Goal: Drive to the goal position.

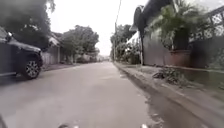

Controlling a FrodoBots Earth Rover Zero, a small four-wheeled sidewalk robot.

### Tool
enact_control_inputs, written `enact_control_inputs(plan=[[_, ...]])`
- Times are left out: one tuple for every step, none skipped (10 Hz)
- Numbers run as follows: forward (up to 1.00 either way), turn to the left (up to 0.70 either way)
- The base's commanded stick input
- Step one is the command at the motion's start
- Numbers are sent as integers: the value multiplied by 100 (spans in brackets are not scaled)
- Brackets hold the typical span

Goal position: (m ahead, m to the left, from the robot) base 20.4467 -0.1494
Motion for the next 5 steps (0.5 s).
enact_control_inputs(plan=[[100,-2],[100,-2],[100,-2],[100,-2],[100,-2]])
